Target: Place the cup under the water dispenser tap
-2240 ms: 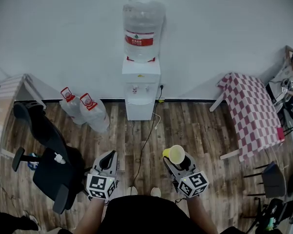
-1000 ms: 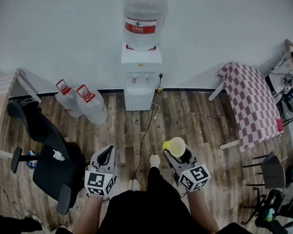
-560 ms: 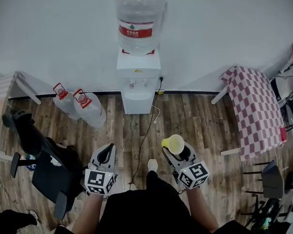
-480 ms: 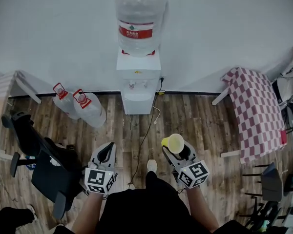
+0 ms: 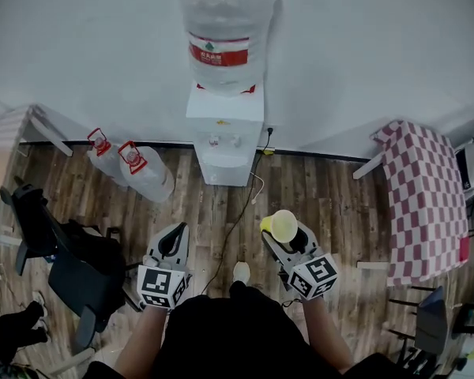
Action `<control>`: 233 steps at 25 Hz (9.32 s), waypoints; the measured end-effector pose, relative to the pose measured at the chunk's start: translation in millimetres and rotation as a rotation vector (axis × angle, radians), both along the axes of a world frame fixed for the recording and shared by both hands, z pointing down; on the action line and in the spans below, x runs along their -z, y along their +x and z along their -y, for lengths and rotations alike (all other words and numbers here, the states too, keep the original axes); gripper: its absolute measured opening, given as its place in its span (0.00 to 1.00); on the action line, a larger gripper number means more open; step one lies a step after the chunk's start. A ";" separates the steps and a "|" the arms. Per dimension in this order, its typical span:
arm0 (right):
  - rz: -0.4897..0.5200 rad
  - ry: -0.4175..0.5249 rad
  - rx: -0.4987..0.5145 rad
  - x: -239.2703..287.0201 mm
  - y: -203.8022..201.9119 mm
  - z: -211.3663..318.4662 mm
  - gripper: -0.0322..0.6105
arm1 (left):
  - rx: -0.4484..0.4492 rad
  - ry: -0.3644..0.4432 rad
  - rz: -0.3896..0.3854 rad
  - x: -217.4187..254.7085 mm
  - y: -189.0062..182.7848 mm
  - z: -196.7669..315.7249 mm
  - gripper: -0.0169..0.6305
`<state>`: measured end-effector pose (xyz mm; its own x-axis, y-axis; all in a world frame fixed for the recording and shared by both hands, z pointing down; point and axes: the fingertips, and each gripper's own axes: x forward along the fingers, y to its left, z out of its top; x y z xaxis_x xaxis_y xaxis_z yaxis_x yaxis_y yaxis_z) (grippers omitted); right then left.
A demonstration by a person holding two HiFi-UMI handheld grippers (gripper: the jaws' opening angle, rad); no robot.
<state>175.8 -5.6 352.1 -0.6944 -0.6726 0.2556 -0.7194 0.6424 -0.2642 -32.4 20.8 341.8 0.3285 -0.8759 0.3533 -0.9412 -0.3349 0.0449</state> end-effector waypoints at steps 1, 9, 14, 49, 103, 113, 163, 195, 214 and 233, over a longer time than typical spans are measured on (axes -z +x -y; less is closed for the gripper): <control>0.001 -0.003 0.012 -2.1 3.2 5.1 0.46 | 0.010 -0.002 0.003 -1.0 3.4 3.6 0.05; 0.002 -0.009 0.080 -11.1 20.2 40.7 0.46 | 0.065 -0.016 0.016 -7.6 23.4 25.8 0.05; 0.015 -0.024 0.104 -16.7 17.4 48.5 0.46 | 0.090 -0.036 0.031 -10.8 20.6 27.3 0.05; -0.159 -0.106 0.109 -172.1 -148.0 210.7 0.47 | -0.010 -0.172 -0.071 -157.1 -57.5 187.0 0.05; -0.363 -0.069 0.096 -464.1 -218.7 360.5 0.48 | 0.010 -0.172 -0.108 -390.9 -100.5 285.1 0.05; -0.383 -0.067 0.073 -477.7 -218.3 363.9 0.48 | -0.002 -0.164 -0.122 -398.7 -102.3 283.8 0.05; -0.308 -0.151 0.089 -385.6 -149.1 257.4 0.38 | 0.000 -0.148 -0.044 -293.6 -50.3 222.7 0.05; -0.034 -0.031 0.198 -74.5 -25.6 19.4 0.08 | -0.053 -0.051 0.028 -29.3 57.0 36.5 0.05; -0.027 0.034 -0.009 -17.0 -18.6 -67.7 0.08 | -0.130 0.038 -0.039 12.5 14.5 -34.2 0.05; -0.030 0.118 -0.148 20.9 -56.0 -143.9 0.08 | -0.185 0.078 -0.101 16.1 -45.1 -99.8 0.05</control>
